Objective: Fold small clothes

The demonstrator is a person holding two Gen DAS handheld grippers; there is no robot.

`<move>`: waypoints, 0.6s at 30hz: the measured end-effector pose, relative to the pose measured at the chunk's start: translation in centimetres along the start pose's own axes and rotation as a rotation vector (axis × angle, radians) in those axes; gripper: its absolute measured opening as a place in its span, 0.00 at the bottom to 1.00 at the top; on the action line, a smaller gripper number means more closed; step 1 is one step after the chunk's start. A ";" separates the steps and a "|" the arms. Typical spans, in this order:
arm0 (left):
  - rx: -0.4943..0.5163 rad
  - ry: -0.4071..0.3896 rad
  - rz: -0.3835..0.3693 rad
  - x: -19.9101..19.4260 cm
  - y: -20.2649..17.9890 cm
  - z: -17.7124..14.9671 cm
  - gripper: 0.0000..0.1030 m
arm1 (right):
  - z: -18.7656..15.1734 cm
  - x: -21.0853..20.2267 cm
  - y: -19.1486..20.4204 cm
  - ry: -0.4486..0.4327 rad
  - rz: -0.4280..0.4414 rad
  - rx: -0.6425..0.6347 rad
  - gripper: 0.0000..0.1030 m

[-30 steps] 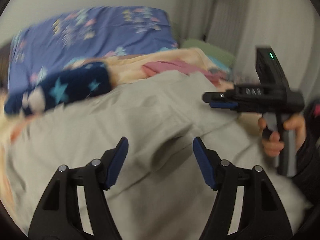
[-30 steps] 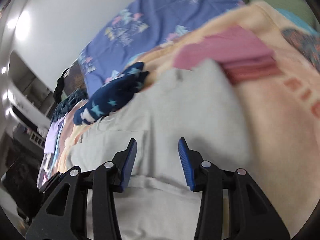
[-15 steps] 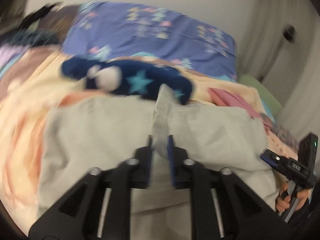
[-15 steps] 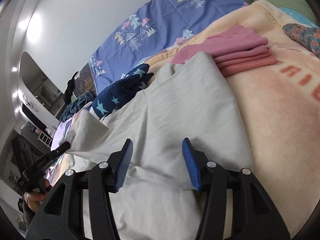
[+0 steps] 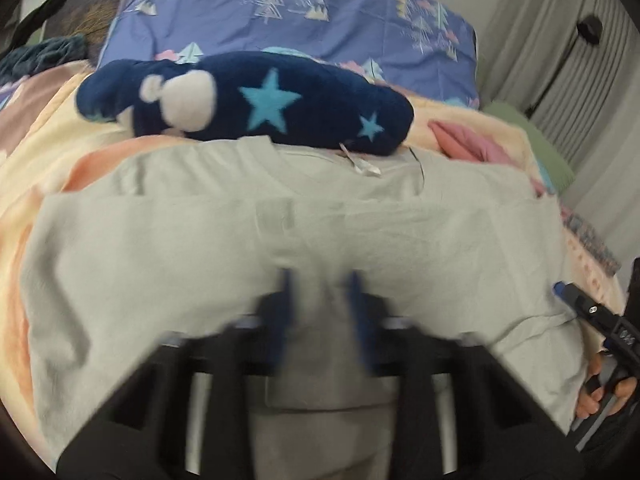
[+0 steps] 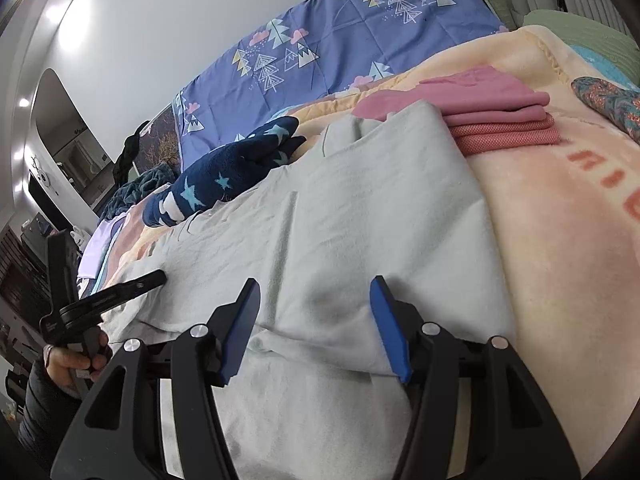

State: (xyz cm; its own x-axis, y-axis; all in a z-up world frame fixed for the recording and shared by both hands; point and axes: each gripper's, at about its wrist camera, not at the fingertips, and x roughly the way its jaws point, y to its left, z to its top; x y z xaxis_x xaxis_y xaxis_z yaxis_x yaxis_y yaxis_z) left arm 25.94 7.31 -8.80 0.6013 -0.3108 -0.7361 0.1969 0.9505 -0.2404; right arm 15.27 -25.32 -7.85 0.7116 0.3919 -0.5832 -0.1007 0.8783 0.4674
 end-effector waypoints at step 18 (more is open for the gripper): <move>-0.143 -0.133 0.153 -9.8 12.0 -2.8 0.10 | -0.2 -0.6 0.5 -0.002 -0.017 -0.037 0.56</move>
State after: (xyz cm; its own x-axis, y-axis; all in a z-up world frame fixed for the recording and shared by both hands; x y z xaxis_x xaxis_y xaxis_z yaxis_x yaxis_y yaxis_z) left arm 20.28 21.74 -6.23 0.7142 -0.1515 -0.6834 -0.0103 0.9739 -0.2267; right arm 14.66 -25.03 -7.35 0.7149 0.3765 -0.5892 -0.1141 0.8942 0.4329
